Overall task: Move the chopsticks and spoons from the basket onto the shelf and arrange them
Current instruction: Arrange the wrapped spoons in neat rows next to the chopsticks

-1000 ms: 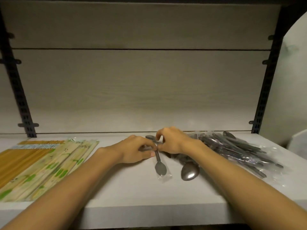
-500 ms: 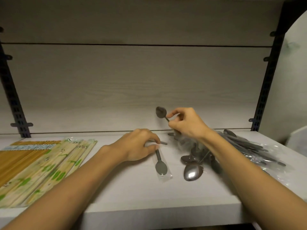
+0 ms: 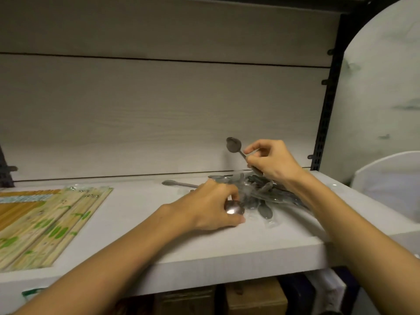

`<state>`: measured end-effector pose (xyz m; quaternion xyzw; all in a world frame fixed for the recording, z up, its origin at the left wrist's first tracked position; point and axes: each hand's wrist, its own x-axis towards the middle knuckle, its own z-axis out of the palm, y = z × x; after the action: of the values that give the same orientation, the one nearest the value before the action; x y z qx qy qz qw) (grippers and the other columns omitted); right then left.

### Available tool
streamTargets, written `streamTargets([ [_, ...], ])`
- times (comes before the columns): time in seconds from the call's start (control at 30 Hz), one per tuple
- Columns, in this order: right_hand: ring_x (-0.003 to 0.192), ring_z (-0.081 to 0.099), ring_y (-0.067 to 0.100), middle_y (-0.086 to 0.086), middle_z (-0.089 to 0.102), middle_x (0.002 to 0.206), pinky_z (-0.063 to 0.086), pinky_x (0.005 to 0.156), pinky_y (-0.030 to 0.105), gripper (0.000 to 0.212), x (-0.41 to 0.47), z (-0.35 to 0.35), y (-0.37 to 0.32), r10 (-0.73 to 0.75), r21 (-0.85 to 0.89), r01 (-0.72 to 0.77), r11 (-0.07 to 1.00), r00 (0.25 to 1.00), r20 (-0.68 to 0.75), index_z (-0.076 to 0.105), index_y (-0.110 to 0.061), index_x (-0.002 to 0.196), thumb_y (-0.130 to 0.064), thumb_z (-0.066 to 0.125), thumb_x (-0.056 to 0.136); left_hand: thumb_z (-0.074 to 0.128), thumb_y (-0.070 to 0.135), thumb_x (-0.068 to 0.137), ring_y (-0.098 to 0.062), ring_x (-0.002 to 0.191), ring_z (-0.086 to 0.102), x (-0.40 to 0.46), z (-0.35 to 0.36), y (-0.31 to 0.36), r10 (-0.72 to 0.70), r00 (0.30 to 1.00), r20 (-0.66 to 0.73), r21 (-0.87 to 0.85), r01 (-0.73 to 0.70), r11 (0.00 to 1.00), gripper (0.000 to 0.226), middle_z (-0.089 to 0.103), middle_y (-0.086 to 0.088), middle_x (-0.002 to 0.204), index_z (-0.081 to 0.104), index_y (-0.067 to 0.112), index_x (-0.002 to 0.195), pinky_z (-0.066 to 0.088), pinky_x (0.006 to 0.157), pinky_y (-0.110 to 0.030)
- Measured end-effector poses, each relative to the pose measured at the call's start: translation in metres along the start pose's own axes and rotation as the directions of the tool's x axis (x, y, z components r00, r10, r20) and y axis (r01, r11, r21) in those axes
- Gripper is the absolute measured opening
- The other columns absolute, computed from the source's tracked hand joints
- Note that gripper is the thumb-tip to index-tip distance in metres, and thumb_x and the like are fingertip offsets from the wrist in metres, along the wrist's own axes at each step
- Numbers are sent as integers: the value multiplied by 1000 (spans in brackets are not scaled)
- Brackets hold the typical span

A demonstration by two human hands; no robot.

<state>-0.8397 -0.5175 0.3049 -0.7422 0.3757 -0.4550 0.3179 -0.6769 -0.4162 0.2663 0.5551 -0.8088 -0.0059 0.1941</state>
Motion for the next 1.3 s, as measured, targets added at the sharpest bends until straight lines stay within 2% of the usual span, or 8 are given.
streamTargets([
  [0.17, 40, 51, 7, -4, 61, 49, 41, 42, 15, 18, -10, -8, -3, 2, -1, -2, 1000, 1000, -7, 65, -15, 83, 3, 61, 81, 56, 43, 70, -18, 69, 57, -2, -4, 1, -64, 997, -48, -37, 63, 997, 30, 63, 1, 74, 68, 21, 87, 53, 66, -39],
  [0.33, 42, 51, 12, 1, 63, 52, 46, 46, 21, 17, -15, 5, -9, 9, 18, -9, 1000, 1000, 14, 66, -15, 84, 0, 61, 79, 53, 29, 84, -8, 61, 54, -7, -18, -8, -164, 972, -168, -149, 139, 979, 20, 61, 8, 64, 70, 25, 92, 40, 57, -17],
  [0.47, 42, 50, 13, 13, 65, 62, 44, 43, 20, 17, -16, 16, -13, -4, 54, 2, 999, 999, 44, 66, -15, 84, 1, 60, 81, 58, 17, 88, -12, 56, 57, -12, -29, -20, -200, 960, -194, -287, 139, 948, 13, 69, 1, 69, 71, 16, 86, 49, 59, -25],
  [0.6, 42, 50, 10, 10, 66, 62, 41, 43, 17, 18, -15, 24, -17, -11, 80, 7, 997, 999, 40, 67, -16, 84, 0, 60, 82, 66, 10, 87, -10, 48, 54, -23, -38, -35, -342, 928, -147, -652, 169, 739, 6, 72, -4, 69, 71, 6, 87, 44, 47, -20],
  [0.8, 44, 52, 11, 8, 64, 58, 42, 45, 17, 15, -21, 40, -34, -47, 221, 27, 975, 995, 84, 66, -11, 84, 3, 60, 87, 64, 21, 90, -13, 61, 61, -37, -54, -62, -579, 815, -31, -854, 280, 439, 15, 71, -1, 80, 73, 9, 90, 46, 52, -20],
  [1.0, 52, 54, 13, 9, 63, 63, 42, 47, 16, 9, -37, 73, -55, -79, 256, 9, 967, 961, 265, 65, -8, 95, -2, 62, 89, 53, 8, 95, -22, 67, 72, -40, -62, -70, -705, 701, 110, -980, 195, 41, 14, 73, -18, 85, 63, -1, 94, 57, 53, -25],
  [1.17, 53, 49, 14, 7, 54, 65, 40, 45, 17, 10, -46, 96, -54, -39, 107, 7, 994, 953, 300, 68, -8, 96, -4, 60, 90, 36, -6, 90, -28, 69, 70, -47, -70, -71, -685, 709, 170, -984, 89, -152, 29, 68, -27, 87, 55, -14, 109, 59, 57, -28],
  [1.3, 56, 49, 15, 5, 55, 62, 43, 57, 24, 13, -48, 106, -51, -50, 51, 36, 998, 949, 311, 71, -6, 97, -7, 62, 89, 49, -1, 91, -21, 72, 71, -52, -70, -72, -666, 731, 146, -989, 115, -91, 16, 72, -18, 91, 60, -8, 101, 60, 64, -24],
])
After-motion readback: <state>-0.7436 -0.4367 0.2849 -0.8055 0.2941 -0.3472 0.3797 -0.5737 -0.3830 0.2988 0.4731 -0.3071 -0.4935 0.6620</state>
